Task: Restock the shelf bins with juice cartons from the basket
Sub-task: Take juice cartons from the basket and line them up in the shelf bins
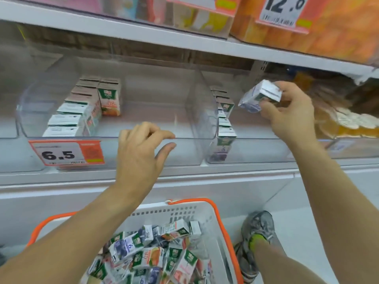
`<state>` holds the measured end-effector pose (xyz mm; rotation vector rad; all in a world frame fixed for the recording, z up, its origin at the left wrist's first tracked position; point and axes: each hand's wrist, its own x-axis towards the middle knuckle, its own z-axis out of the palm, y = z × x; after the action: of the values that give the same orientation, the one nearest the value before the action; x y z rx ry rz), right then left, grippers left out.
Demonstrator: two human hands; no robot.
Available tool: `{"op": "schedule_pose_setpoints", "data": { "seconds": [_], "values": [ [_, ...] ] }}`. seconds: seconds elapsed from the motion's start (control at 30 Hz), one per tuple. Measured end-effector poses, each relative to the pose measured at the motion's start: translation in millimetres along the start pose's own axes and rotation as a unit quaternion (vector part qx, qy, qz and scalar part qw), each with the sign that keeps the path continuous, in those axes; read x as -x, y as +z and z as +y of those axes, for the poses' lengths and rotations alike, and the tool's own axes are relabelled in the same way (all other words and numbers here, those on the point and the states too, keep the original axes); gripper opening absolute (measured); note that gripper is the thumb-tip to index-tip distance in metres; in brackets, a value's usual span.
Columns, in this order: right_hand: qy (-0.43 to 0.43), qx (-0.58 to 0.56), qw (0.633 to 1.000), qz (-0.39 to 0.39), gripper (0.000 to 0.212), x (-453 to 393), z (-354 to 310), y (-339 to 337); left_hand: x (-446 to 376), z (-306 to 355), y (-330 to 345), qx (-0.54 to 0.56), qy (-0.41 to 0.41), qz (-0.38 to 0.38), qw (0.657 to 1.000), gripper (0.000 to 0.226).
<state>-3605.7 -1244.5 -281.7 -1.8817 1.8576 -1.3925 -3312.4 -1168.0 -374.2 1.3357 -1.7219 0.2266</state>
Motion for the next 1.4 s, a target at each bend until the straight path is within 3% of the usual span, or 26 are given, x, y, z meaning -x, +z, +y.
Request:
{"op": "schedule_pose_setpoints", "data": {
  "seconds": [0.17,0.33,0.43,0.5,0.63,0.8,0.9,0.97,1.03,1.1,1.2,1.27,1.4],
  "values": [
    [0.166,0.028,0.974,-0.151,0.048,-34,12,44,4,-3,2,0.021,0.012,0.019,1.000,0.018],
    [0.138,0.108,0.970,-0.170,0.054,-41,6,78,5,-5,4,0.031,0.011,0.031,0.999,0.018],
    [0.164,0.163,0.955,-0.187,0.040,-44,-2,82,5,-4,5,0.031,0.013,0.037,0.999,0.019],
    [0.175,0.165,0.951,-0.192,0.037,-46,-4,80,5,-4,5,0.032,0.011,0.038,0.999,0.019],
    [0.146,0.146,0.949,-0.237,0.050,-42,-1,69,5,-4,2,0.035,0.019,0.026,0.999,0.022],
    [-0.016,0.118,0.992,-0.037,0.026,-12,-20,22,10,-6,-6,0.022,0.039,0.019,0.999,0.027],
    [-0.078,-0.010,0.997,-0.005,0.009,47,-37,3,17,5,-16,0.041,0.105,0.056,0.992,0.012],
    [-0.067,-0.085,0.992,-0.070,0.012,100,-38,7,33,14,-15,0.098,0.098,-0.008,0.990,0.001],
    [-0.037,-0.094,0.977,-0.187,0.016,154,-30,22,62,22,-11,0.157,-0.009,-0.139,0.978,0.006],
    [0.000,-0.067,0.949,-0.307,0.012,204,-12,41,101,20,-2,0.154,-0.085,-0.293,0.940,0.006],
    [0.066,-0.017,0.902,-0.427,0.005,265,25,66,166,9,5,0.100,-0.101,-0.496,0.856,0.007],
    [0.110,0.017,0.874,-0.474,0.007,296,51,79,210,0,5,0.099,-0.151,-0.558,0.810,0.007],
    [0.094,0.128,0.775,-0.612,0.027,342,87,93,287,-9,-1,0.039,-0.229,-0.595,0.770,0.019]
  ]
}}
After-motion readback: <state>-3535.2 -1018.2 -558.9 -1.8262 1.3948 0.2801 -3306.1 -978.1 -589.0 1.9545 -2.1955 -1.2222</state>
